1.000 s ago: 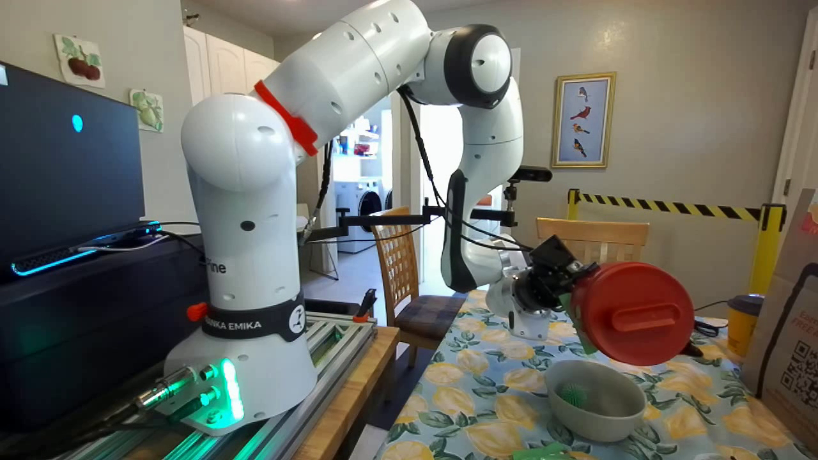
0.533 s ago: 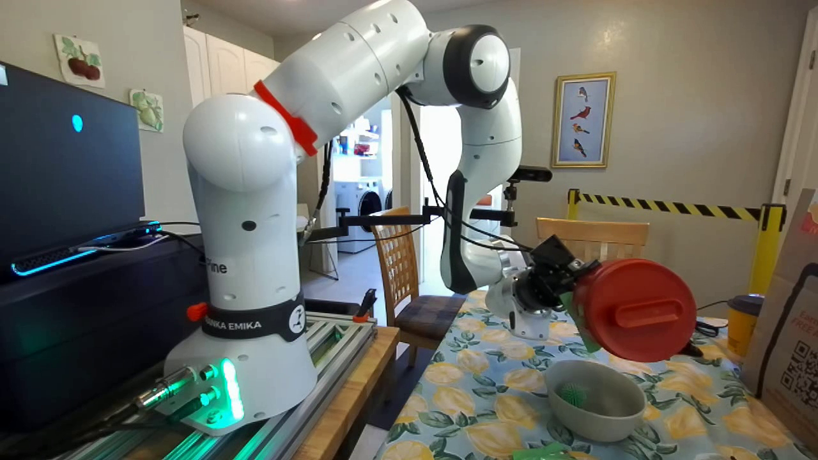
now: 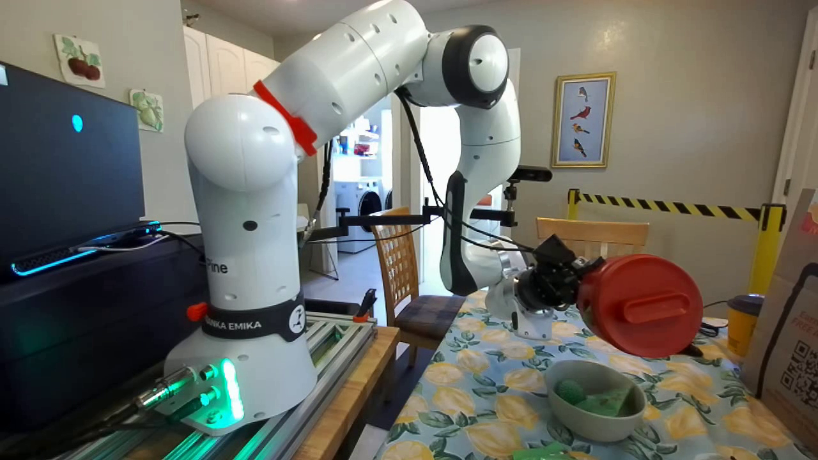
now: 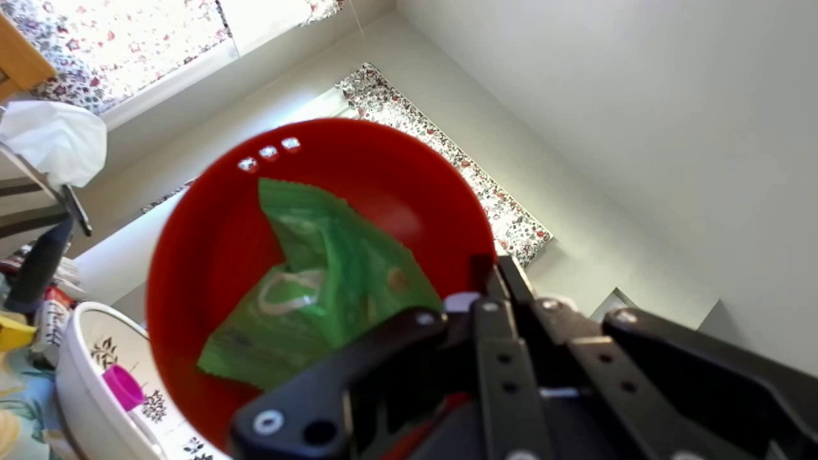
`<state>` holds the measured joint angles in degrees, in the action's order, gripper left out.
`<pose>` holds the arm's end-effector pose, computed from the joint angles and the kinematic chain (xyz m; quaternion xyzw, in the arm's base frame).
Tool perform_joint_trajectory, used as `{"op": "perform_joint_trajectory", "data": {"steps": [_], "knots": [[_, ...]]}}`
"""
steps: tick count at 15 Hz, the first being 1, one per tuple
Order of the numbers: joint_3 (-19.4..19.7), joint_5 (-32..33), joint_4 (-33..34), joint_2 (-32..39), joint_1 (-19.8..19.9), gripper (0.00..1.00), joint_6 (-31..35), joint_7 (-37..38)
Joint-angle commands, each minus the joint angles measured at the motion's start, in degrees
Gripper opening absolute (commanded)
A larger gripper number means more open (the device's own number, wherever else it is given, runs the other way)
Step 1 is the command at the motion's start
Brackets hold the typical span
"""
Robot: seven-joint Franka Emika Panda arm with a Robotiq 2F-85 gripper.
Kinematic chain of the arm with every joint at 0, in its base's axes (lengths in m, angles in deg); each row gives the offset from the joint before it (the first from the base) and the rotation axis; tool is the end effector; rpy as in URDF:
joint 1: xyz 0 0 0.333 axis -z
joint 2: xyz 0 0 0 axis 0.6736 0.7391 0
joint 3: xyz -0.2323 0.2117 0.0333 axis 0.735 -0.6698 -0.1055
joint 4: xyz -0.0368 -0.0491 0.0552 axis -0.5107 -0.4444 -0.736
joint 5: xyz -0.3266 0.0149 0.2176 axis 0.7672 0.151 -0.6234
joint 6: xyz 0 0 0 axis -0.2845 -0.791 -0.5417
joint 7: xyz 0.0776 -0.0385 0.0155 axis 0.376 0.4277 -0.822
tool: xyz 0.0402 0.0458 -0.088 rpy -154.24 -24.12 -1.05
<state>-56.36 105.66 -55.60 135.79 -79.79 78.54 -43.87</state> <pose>0.4045 0.2257 0.0986 0.0497 0.4901 -0.7699 0.4057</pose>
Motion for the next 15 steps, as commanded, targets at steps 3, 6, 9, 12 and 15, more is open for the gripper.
{"op": "perform_joint_trajectory", "data": {"steps": [3, 6, 9, 12, 15], "knots": [[-1.5, 0.7, 0.1, 0.3, 1.5, 0.03, -1.0, 0.3], [-1.5, 0.7, 0.1, 0.3, 1.5, 0.01, -1.0, 0.3], [-3.0, -1.7, -0.7, -2.5, 4.1, 0.01, 0.3, 3.2], [-3.9, -3.7, -1.6, -4.3, 6.8, 0.01, 0.2, 5.7], [-5.8, -6.4, -2.6, -6.9, 10.6, 0.01, 1.7, 8.7]]}}
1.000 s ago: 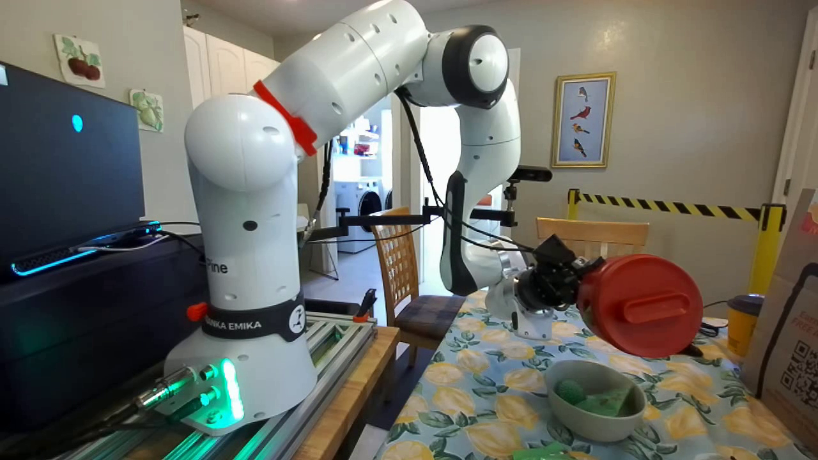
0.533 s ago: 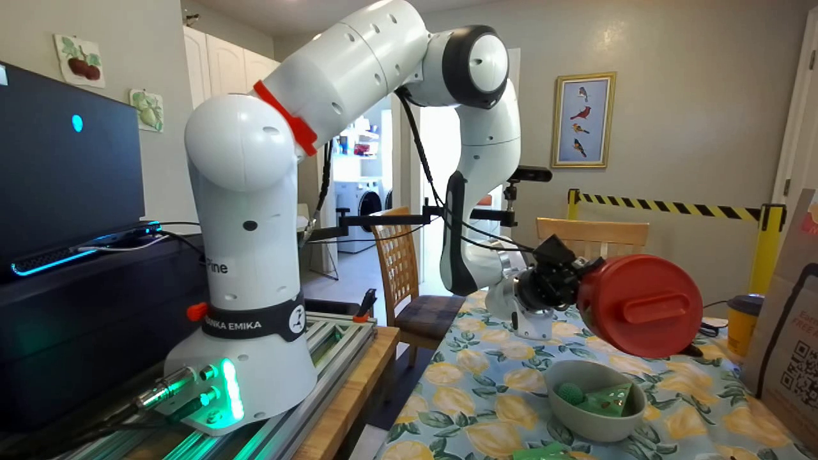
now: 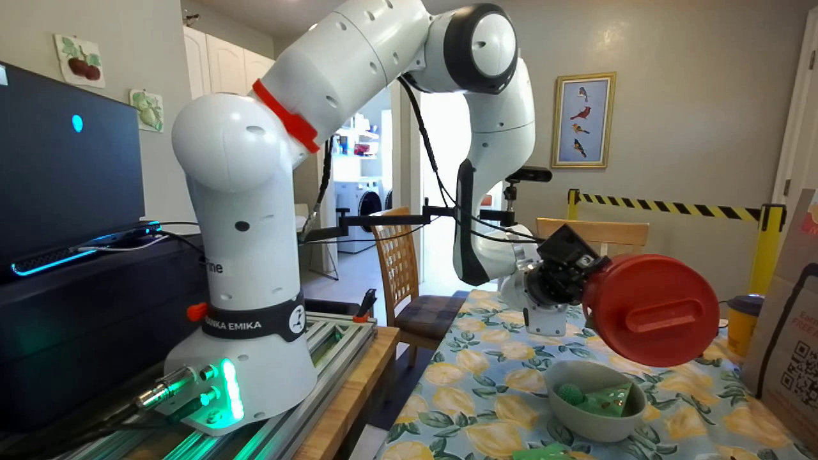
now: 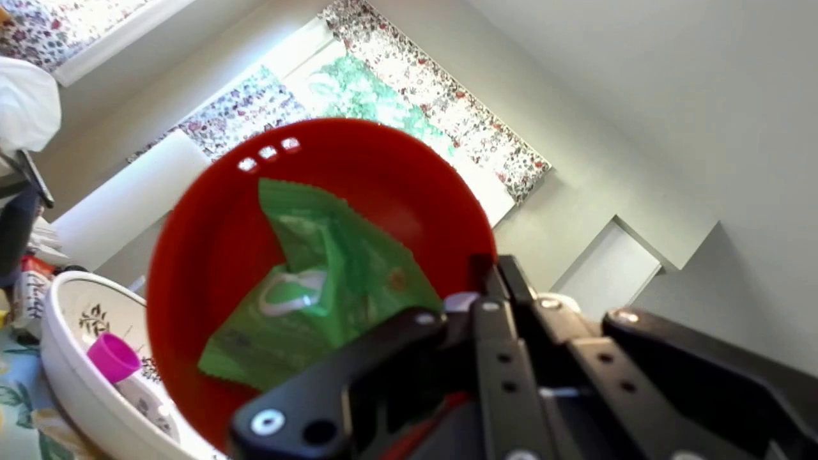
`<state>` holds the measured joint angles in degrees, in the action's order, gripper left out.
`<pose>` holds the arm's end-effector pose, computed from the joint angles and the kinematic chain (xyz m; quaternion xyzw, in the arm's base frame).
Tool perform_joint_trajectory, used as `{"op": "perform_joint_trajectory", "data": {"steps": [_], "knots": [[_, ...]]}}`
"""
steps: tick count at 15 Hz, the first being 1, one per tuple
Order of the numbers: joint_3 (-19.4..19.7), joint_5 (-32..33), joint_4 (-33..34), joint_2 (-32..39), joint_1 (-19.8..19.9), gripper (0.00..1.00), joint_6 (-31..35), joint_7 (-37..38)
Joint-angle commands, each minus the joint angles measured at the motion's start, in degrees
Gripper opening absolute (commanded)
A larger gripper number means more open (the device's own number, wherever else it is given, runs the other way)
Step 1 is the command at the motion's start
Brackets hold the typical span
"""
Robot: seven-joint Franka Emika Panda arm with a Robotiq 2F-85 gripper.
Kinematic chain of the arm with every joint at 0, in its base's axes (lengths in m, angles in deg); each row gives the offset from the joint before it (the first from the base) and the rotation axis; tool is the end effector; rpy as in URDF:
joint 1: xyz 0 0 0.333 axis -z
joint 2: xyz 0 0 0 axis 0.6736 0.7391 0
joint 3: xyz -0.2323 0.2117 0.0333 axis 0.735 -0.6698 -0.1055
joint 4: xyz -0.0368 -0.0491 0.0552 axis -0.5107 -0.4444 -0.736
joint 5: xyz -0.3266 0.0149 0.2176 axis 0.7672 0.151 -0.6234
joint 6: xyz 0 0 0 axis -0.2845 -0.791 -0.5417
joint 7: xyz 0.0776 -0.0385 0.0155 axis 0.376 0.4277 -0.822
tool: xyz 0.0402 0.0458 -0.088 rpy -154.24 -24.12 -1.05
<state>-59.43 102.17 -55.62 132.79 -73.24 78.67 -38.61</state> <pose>0.4188 0.2035 0.1182 0.1221 0.5080 -0.7605 0.3856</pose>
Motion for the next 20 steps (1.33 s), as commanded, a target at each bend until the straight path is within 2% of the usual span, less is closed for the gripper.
{"op": "perform_joint_trajectory", "data": {"steps": [1, 5, 9, 15, 20], "knots": [[-4.9, -4.2, -3.2, -5.1, 6.8, 0.01, 3.3, 3.8], [-10.0, -7.3, -7.4, -10.3, 14.6, 0.01, 11.8, 7.3], [-11.3, -12.2, -12.4, -17.0, 20.0, 0.01, 23.1, 10.4], [-8.8, -20.0, -20.9, -26.9, 25.2, 0.01, 40.4, 16.9], [-4.3, -23.7, -28.2, -34.1, 28.7, 0.01, 55.7, 21.6]]}}
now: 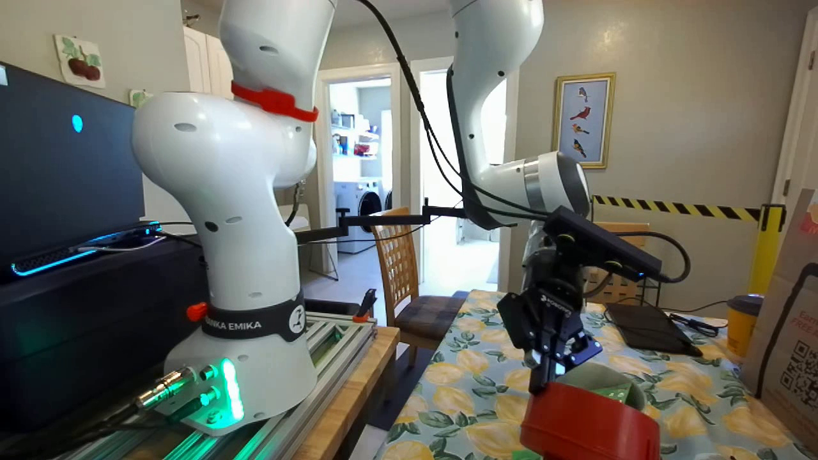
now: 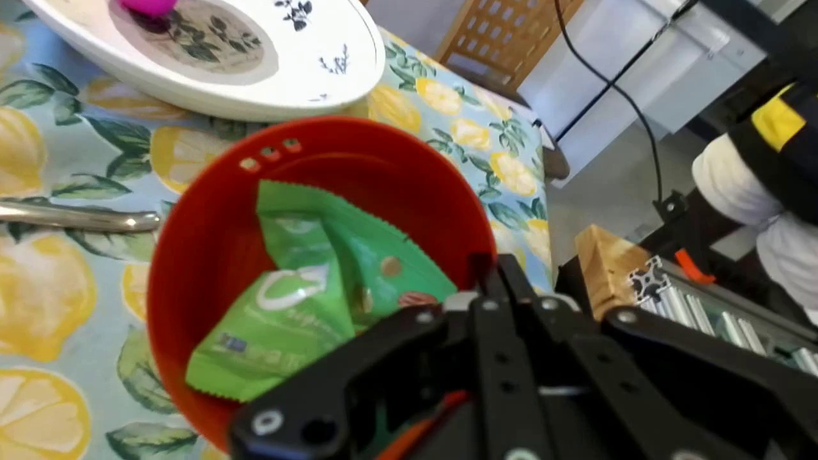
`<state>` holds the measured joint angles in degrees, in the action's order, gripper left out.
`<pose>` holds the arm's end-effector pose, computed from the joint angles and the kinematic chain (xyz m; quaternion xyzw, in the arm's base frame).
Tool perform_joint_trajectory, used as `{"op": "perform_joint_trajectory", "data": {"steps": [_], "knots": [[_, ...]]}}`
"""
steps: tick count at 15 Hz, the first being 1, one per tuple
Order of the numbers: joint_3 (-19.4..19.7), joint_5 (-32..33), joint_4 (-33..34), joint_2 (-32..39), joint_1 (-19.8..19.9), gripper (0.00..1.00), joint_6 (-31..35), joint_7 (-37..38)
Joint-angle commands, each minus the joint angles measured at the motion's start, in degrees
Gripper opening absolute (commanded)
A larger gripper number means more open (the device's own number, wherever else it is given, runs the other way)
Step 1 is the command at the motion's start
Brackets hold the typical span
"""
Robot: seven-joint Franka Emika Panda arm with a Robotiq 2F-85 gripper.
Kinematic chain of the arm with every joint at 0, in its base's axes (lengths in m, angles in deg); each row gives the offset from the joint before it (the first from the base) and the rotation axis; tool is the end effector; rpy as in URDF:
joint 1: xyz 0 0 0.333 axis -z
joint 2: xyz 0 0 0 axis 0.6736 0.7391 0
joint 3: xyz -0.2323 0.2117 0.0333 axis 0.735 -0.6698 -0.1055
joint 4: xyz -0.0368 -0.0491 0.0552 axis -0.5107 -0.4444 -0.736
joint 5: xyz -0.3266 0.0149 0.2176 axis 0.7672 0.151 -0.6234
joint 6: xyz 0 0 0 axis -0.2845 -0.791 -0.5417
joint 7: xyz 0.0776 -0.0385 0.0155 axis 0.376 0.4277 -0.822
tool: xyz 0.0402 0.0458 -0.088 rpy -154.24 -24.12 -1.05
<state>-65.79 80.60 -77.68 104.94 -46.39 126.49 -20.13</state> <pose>0.4020 0.0900 0.1637 0.4877 0.6899 -0.4896 0.2157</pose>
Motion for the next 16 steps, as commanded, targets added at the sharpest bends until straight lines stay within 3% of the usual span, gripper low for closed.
{"op": "perform_joint_trajectory", "data": {"steps": [1, 8, 16], "knots": [[3.2, -2.5, -8.0, -8.0, 2.5, 0.01, 10.9, 4.1], [11.6, -3.1, -16.1, -14.4, 5.7, 0.01, 30.7, 11.2], [18.4, -2.0, -18.3, -13.4, 8.6, 0.01, 51.8, 16.9]]}}
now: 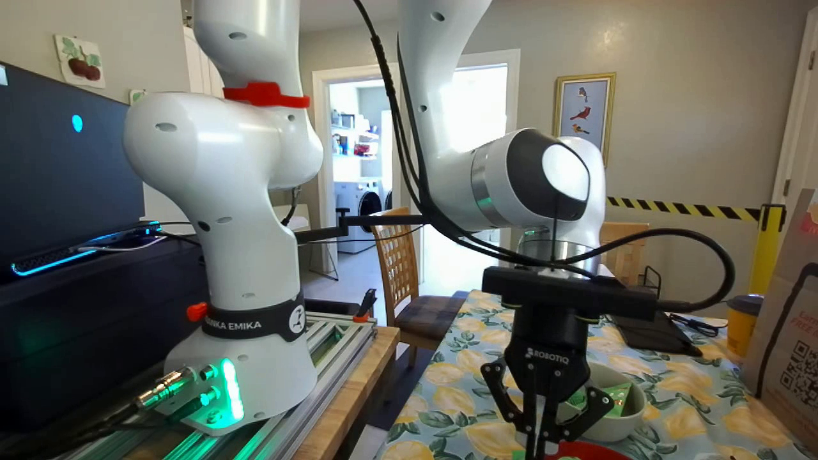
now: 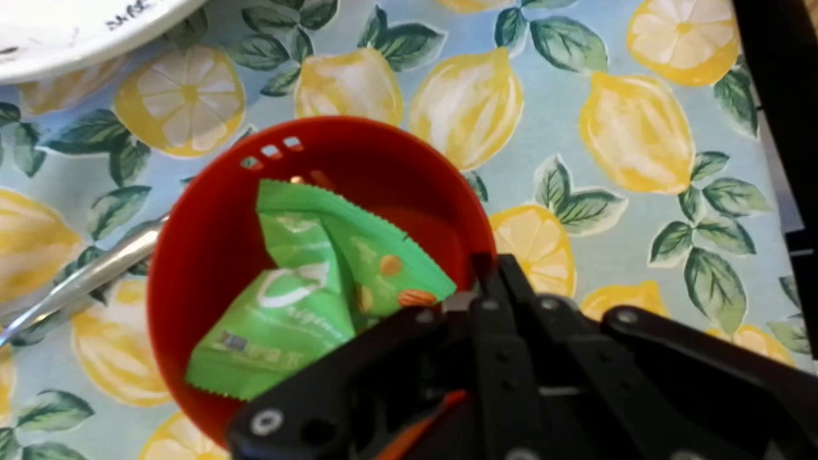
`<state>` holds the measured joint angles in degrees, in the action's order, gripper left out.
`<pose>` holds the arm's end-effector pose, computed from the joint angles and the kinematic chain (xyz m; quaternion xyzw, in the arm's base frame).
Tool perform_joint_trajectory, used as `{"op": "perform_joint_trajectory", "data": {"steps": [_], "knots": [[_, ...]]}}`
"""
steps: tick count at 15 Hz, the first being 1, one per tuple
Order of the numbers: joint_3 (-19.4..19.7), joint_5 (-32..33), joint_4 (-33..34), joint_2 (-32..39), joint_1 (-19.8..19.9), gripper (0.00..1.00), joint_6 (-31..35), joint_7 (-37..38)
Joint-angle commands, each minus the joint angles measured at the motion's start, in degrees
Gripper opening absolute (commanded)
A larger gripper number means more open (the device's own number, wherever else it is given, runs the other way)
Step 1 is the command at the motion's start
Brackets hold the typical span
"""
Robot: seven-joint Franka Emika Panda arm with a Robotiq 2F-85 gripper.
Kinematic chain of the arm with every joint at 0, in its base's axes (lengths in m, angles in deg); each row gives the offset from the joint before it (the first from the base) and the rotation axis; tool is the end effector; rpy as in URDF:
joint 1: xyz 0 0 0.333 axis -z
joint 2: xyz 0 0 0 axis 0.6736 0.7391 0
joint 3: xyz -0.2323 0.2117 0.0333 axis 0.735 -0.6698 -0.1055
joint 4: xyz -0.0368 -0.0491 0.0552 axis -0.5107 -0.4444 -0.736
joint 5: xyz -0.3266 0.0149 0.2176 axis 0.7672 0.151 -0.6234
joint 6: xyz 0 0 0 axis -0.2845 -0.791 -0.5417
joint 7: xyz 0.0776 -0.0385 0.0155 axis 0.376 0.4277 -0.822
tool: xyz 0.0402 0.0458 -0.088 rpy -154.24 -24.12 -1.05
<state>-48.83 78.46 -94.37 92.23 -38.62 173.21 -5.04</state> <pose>0.3807 -0.0123 0.1692 0.7564 0.6058 -0.1931 0.1534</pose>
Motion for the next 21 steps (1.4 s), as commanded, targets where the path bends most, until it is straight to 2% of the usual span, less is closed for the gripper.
{"op": "perform_joint_trajectory", "data": {"steps": [1, 8, 18, 19, 20, 21], "knots": [[2.0, 0.4, -1.7, -0.3, 0.9, 0.01, 6.6, 2.0], [3.2, -0.4, -1.2, 3.5, 1.5, 0.01, 10.9, -0.3], [3.1, -0.6, 0.8, 8.8, 1.5, 0.01, 9.9, 0.3], [3.0, -0.9, 0.9, 9.1, 1.6, 0.28, 9.8, -0.1], [2.9, -1.3, 1.0, 9.2, 1.5, 0.29, 9.5, 0.3], [2.9, -0.2, -0.3, 7.8, 1.3, 0.36, 9.8, 0.4]]}}
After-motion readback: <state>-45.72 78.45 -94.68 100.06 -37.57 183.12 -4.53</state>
